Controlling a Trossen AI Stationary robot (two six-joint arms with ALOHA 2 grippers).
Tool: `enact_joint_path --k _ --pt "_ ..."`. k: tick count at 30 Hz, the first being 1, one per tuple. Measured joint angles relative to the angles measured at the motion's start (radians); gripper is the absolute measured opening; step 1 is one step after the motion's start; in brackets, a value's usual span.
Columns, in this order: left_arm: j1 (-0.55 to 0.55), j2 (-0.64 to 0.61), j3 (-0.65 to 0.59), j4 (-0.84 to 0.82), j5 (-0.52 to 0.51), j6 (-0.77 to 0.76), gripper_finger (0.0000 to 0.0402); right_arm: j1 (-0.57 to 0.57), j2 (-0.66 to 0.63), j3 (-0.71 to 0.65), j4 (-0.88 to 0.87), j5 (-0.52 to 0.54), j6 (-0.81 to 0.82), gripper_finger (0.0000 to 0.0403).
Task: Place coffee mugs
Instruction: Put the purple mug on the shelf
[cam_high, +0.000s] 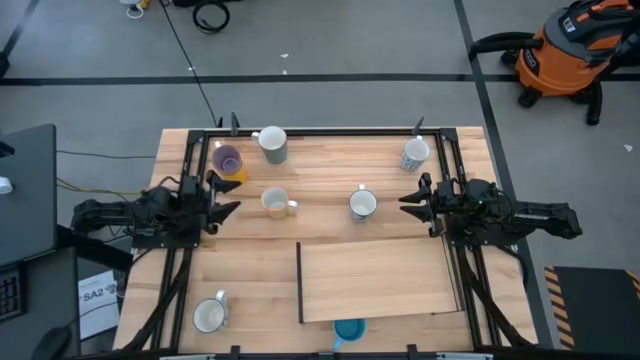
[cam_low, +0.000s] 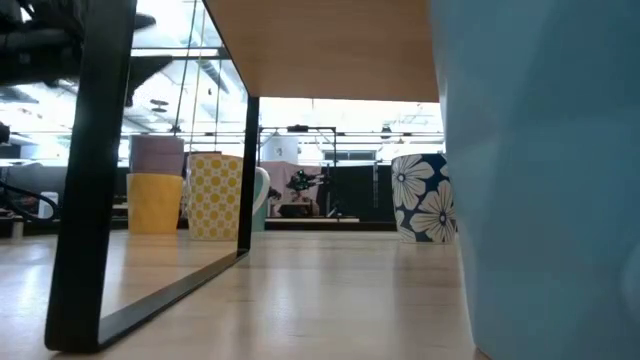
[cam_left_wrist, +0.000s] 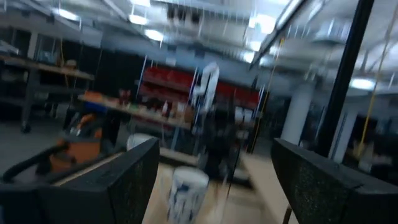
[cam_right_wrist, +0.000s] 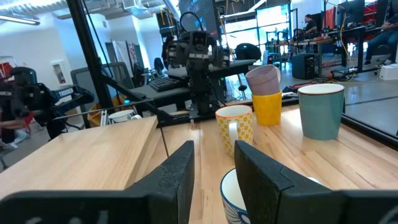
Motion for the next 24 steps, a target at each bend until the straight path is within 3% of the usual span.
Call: enact_joint_path --k 4,10,16,24 --pt "0.000 0.000 0.002 0.075 -0.082 -0.004 0.0313 0.000 0.000 0.000 0.000 0.000 0.000 0.0121" --pt "0.000 0.001 0.082 0.033 -0.169 -0.005 0.0301 0.000 0.000 0.000 0.000 0.000 0.000 0.0121" --pt "0.000 0.023 0.244 -0.212 -0.224 -0.043 0.0293 0.000 0.000 0.000 0.000 0.000 0.000 0.0121" --pt "0.000 0.198 0.455 -0.550 -0.298 -0.092 0.0292 0.000 0.000 0.000 0.002 0.001 0.000 0.0121"
